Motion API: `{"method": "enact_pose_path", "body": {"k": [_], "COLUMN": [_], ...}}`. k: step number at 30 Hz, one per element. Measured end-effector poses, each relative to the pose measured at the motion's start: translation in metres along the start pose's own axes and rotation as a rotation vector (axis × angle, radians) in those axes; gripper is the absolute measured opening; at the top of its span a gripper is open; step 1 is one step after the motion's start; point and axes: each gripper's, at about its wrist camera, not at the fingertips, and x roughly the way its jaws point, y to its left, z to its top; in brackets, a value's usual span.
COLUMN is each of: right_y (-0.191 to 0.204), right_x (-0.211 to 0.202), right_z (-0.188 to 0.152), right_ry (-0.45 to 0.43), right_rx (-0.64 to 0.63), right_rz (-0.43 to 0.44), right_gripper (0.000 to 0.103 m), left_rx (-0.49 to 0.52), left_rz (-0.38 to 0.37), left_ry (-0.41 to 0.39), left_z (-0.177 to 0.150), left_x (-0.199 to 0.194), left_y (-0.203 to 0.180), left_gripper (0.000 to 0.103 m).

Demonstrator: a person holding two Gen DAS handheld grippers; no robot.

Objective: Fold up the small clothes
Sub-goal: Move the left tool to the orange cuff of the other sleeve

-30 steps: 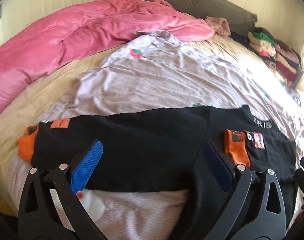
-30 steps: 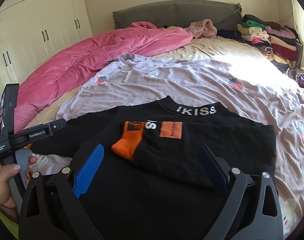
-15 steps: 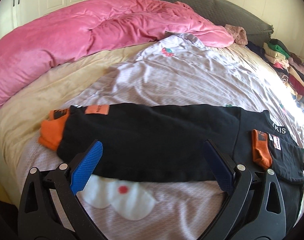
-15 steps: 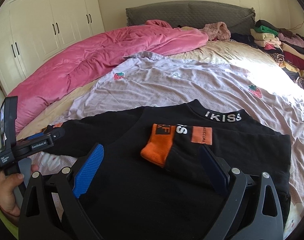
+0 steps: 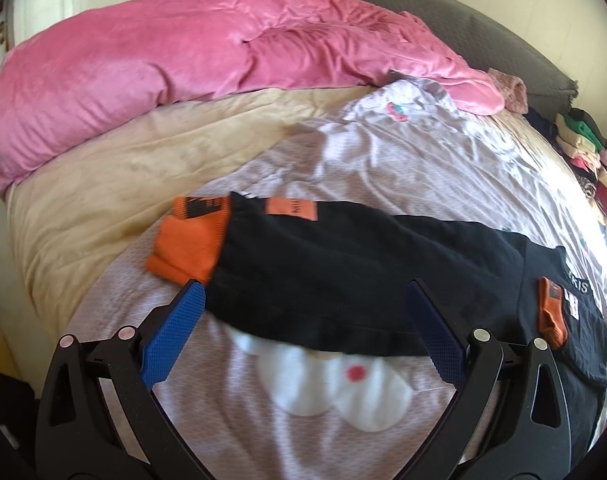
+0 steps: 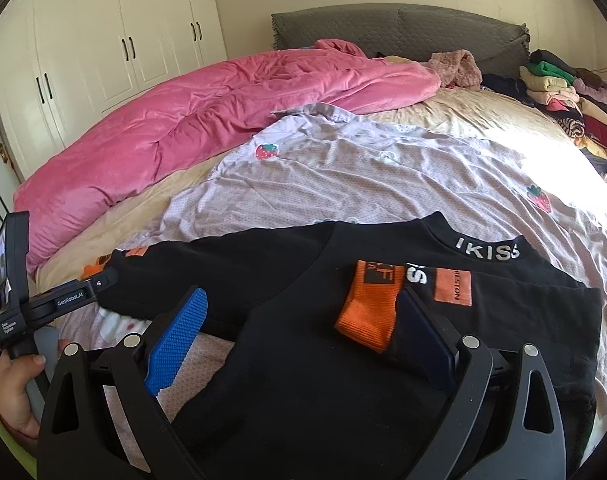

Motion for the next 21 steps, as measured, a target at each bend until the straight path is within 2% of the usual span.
{"method": "enact_pose_path", "body": {"k": [6,17,21], "right_y": [0.009,0.018,0.017], "right_x": [0.012,0.038,0.044], "right_z": [0.006,0.005,0.005], "right_ry": [0.031,0.085,0.091], "right_rx": [-0.006,0.003,0.017], "right_rz": [0.023,0.064,0.072], "right_gripper": [0.095,0.095,0.095], "left_rx": [-0.057,-0.205,-0.247], "left_rz": [0.016,-0.032,-0.056], "left_ry": [0.013,0.072,0.065], "left_z": [0.002,-0.002,-0.002], "left_x": [0.004,0.026,0.031], "left_y": [0.029,0.072,0.079], "left_gripper": [0.094,0.094,0.094]}}
